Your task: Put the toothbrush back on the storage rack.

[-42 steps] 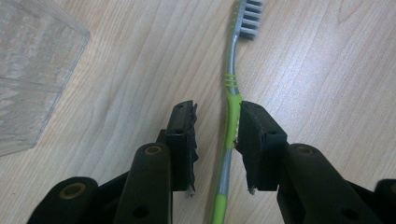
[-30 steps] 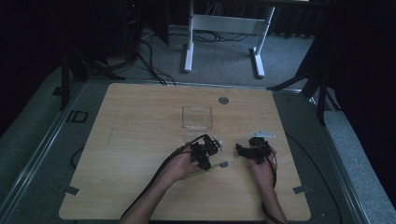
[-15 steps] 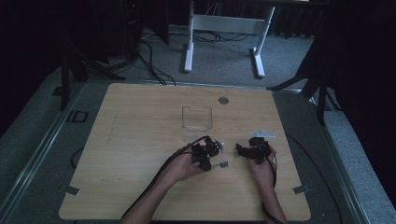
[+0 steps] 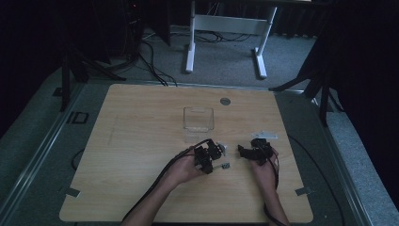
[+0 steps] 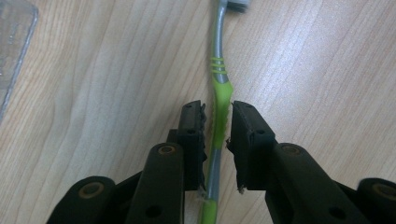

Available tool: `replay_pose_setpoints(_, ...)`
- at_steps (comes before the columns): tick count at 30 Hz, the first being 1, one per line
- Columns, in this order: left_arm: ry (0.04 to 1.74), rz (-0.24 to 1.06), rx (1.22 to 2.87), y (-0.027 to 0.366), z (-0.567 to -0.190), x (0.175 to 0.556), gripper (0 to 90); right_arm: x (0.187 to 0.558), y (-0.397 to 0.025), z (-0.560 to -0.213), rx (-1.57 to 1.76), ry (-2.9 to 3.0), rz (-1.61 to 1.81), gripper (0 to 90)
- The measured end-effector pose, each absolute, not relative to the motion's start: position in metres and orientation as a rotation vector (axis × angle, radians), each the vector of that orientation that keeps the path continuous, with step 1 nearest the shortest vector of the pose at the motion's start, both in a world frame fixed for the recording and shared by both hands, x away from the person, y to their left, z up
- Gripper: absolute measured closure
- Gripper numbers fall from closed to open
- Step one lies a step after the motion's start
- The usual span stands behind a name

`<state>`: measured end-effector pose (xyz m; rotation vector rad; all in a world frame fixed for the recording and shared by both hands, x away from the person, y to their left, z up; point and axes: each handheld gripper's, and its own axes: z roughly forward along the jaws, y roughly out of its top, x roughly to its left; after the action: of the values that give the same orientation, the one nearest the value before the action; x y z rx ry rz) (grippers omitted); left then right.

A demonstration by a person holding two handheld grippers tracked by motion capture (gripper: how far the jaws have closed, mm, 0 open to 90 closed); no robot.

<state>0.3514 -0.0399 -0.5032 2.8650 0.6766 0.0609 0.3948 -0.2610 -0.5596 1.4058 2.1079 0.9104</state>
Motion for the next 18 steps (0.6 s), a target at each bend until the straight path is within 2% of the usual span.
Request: replay_pose_setpoints(18, 0.673, 0.052, 2.898, -0.0427, -0.5097, 0.3526, 76.4, 0.3948, -0.261, -0.5596, 1.406, 2.108, 0.911, 21.9)
